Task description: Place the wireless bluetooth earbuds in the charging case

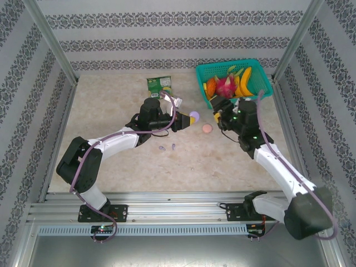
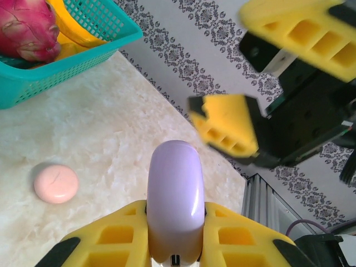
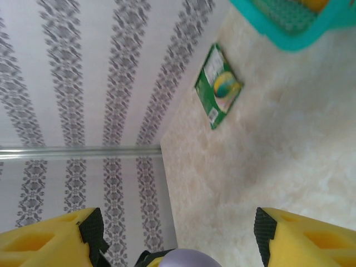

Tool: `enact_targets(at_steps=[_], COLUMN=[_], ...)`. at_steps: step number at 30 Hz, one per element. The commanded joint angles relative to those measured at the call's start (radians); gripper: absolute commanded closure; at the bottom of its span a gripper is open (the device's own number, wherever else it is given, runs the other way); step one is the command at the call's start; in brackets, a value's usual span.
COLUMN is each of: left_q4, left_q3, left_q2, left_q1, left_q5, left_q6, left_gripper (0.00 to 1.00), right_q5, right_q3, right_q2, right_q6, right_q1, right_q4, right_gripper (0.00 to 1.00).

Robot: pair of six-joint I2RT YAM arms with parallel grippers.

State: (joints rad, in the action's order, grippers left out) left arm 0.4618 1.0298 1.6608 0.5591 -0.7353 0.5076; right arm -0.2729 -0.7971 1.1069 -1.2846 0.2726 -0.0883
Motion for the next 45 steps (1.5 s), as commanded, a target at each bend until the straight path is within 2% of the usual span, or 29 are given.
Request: enact_targets(at_steps=[1, 3, 6, 10, 14, 20, 26, 45], left_q4=[-0.025, -0.046, -0.075, -0.093, -0.091, -0.09, -0.086, -0.073], left_q3=[0.013, 0.024, 0.039, 0.046, 0.048, 0.048, 0.046, 0.041], left_q2=[-0.024, -0.027, -0.026, -0.028, -0.028, -0.032, -0.038, -0.066], left_q1=[-0.019, -0.024, -0.03, -0.03, -0.03, -0.03, -0.029, -0.028], left_q5=[-0.042, -0.058, -0.076, -0.086, -0.092, -0.101, -0.105, -0.128], left_q6=[-0.029, -0.036, -0.047, -0.052, -0.051, -0.048, -0.046, -0.037], left_gripper=[1.0, 1.0, 1.0, 1.0, 1.0, 1.0, 1.0, 1.0], right_q5=[-0.156, -0.229, -0.302, -0.344, -0.36, -0.344, -0.324, -0.306], right_q3=[0.025, 0.027, 0.043, 0.055, 0.041, 0.045, 0.045, 0.089], right_q2=[-0.043, -0.061, -0.08, -0.074, -0.031, 0.034, 0.075, 0.16], right_q6=[0.271, 0.432, 0.559, 0.609, 0.648, 0.668, 0.675, 0.658], right_q1=[-0.051, -0.057, -0.056, -0.047, 0.003, 0.052, 0.059, -0.01], right_q4=[0.008, 0.005, -0.002, -0.018, -0.009, -0.019, -0.027, -0.068], right_gripper=[0.26, 0.26, 0.26, 0.27, 0.28, 0.29, 0.31, 0.39])
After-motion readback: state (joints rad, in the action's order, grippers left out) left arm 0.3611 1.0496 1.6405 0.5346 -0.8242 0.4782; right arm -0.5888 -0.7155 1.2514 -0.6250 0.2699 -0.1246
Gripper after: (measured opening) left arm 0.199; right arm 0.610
